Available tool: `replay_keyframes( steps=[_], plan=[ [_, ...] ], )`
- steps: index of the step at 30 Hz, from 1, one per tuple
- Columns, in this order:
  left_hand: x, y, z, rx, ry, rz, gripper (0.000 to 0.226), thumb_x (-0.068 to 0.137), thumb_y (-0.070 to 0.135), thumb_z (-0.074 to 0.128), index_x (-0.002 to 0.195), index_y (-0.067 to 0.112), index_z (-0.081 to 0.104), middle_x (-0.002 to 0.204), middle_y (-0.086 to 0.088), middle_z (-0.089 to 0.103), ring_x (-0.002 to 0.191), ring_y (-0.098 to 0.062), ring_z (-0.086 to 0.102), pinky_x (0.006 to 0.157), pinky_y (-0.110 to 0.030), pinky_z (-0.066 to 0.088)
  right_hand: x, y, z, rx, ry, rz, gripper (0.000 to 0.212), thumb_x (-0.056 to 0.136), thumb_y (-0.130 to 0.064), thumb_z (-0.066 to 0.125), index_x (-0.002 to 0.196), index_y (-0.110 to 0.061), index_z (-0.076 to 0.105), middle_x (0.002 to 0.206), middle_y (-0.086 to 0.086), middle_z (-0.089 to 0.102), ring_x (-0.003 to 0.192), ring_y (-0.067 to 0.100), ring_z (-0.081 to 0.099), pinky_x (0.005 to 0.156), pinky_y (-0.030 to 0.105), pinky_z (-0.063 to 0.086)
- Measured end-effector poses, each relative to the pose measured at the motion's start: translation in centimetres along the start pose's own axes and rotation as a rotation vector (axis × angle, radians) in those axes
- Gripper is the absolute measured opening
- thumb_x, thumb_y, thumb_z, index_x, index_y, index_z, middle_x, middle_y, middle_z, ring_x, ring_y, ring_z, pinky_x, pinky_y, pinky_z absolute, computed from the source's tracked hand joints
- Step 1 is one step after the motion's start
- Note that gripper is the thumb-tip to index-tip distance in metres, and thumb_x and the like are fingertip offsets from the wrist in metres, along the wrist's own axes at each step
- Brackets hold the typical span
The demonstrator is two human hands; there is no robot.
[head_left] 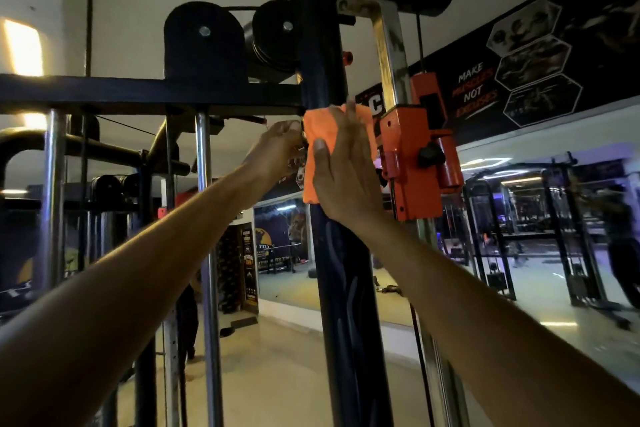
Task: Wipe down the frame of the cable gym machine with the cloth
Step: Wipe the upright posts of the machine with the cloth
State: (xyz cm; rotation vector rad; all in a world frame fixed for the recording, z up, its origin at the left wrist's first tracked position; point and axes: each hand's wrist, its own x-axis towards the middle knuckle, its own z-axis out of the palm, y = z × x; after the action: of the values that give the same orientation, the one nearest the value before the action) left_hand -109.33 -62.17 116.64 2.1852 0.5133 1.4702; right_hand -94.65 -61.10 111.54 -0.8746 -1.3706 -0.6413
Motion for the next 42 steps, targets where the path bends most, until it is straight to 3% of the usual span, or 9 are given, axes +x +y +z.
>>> replay_keyframes(
  steps=[3, 8, 13, 17, 23, 26, 32, 37, 42],
  plan=[
    [0.2, 0.4, 0.3, -0.126, -0.009, -0.037, 0.021, 0.118, 0.025, 0.037, 0.120, 0.018, 0.057, 0.111, -0.004, 0.064, 0.098, -0.016, 0.063, 0.075, -0.021, 0.056, -3.8, 0.2, 0.1, -0.117, 0.028, -0.031, 0.059, 0.119, -0.039, 0.035, 0.174, -0.027, 0.018, 0.183, 0.004, -0.002, 0.169, 0.031, 0.003, 0.132, 0.062, 0.022],
    [-0.8, 0.0, 0.1, -0.244, -0.025, -0.109, 0.022, 0.117, 0.026, 0.040, 0.131, 0.024, 0.057, 0.128, -0.003, 0.062, 0.120, -0.022, 0.062, 0.088, -0.033, 0.054, -12.9, 0.6, 0.1, -0.203, 0.040, -0.036, 0.062, 0.118, -0.035, 0.042, 0.175, -0.029, 0.018, 0.184, -0.001, -0.001, 0.169, 0.027, 0.002, 0.131, 0.064, 0.026],
    [-1.5, -0.6, 0.5, -0.269, -0.038, -0.128, 0.026, 0.116, 0.039, 0.041, 0.117, 0.029, 0.066, 0.127, -0.005, 0.068, 0.119, -0.025, 0.067, 0.112, -0.049, 0.052, -8.8, -0.1, 0.2, -0.182, 0.017, 0.049, 0.061, 0.117, -0.044, 0.039, 0.174, -0.036, 0.018, 0.183, 0.001, -0.004, 0.168, 0.035, 0.005, 0.123, 0.070, 0.035],
    [-1.5, -1.1, 0.2, -0.277, -0.018, -0.160, 0.033, 0.115, 0.045, 0.041, 0.108, 0.022, 0.064, 0.110, -0.003, 0.072, 0.108, -0.021, 0.069, 0.110, -0.045, 0.053, -5.1, -0.6, 0.3, -0.187, 0.011, 0.047, 0.061, 0.117, -0.047, 0.037, 0.174, -0.036, 0.019, 0.183, 0.002, -0.006, 0.167, 0.037, 0.003, 0.120, 0.070, 0.040],
    [-2.3, -3.1, -0.1, -0.244, -0.118, -0.121, 0.043, 0.115, 0.042, 0.043, 0.156, 0.030, 0.050, 0.148, -0.007, 0.058, 0.131, -0.024, 0.061, 0.109, -0.045, 0.053, -14.7, 0.4, 0.2, -0.187, -0.008, 0.042, 0.062, 0.117, -0.044, 0.037, 0.174, -0.034, 0.016, 0.183, -0.001, -0.007, 0.169, 0.032, 0.005, 0.115, 0.069, 0.048],
    [-2.5, -3.7, 0.1, -0.231, -0.121, -0.106, 0.051, 0.114, 0.044, 0.045, 0.164, 0.035, 0.039, 0.159, -0.008, 0.051, 0.140, -0.027, 0.056, 0.112, -0.048, 0.051, -15.2, 0.4, -0.1, -0.149, -0.024, 0.076, 0.063, 0.116, -0.047, 0.033, 0.175, -0.034, 0.014, 0.183, -0.001, -0.007, 0.169, 0.031, 0.006, 0.117, 0.069, 0.045],
    [-2.7, -3.6, 1.1, -0.141, -0.032, -0.077, 0.053, 0.109, 0.049, 0.057, 0.159, 0.032, 0.048, 0.137, -0.001, 0.071, 0.121, -0.019, 0.071, 0.086, -0.027, 0.061, -7.8, 0.3, -0.3, -0.094, -0.013, 0.071, 0.062, 0.117, -0.046, 0.033, 0.174, -0.035, 0.012, 0.183, 0.002, -0.002, 0.167, 0.034, 0.010, 0.123, 0.062, 0.040],
    [-2.8, -4.0, 0.9, -0.133, -0.005, -0.100, 0.060, 0.103, 0.056, 0.063, 0.156, 0.030, 0.055, 0.147, -0.004, 0.064, 0.130, -0.022, 0.066, 0.108, -0.043, 0.057, -15.2, 1.2, -0.2, -0.140, -0.012, 0.039, 0.060, 0.118, -0.043, 0.034, 0.175, -0.032, 0.017, 0.183, 0.002, -0.004, 0.168, 0.034, 0.009, 0.123, 0.062, 0.041],
    [-3.6, -3.8, 1.4, -0.139, -0.011, -0.138, 0.062, 0.105, 0.043, 0.066, 0.161, 0.026, 0.047, 0.151, -0.005, 0.060, 0.132, -0.022, 0.064, 0.103, -0.035, 0.060, -17.7, 1.9, -0.7, -0.104, -0.063, 0.072, 0.061, 0.117, -0.043, 0.035, 0.175, -0.032, 0.017, 0.183, 0.001, -0.005, 0.169, 0.032, 0.006, 0.126, 0.066, 0.032]
  ],
)
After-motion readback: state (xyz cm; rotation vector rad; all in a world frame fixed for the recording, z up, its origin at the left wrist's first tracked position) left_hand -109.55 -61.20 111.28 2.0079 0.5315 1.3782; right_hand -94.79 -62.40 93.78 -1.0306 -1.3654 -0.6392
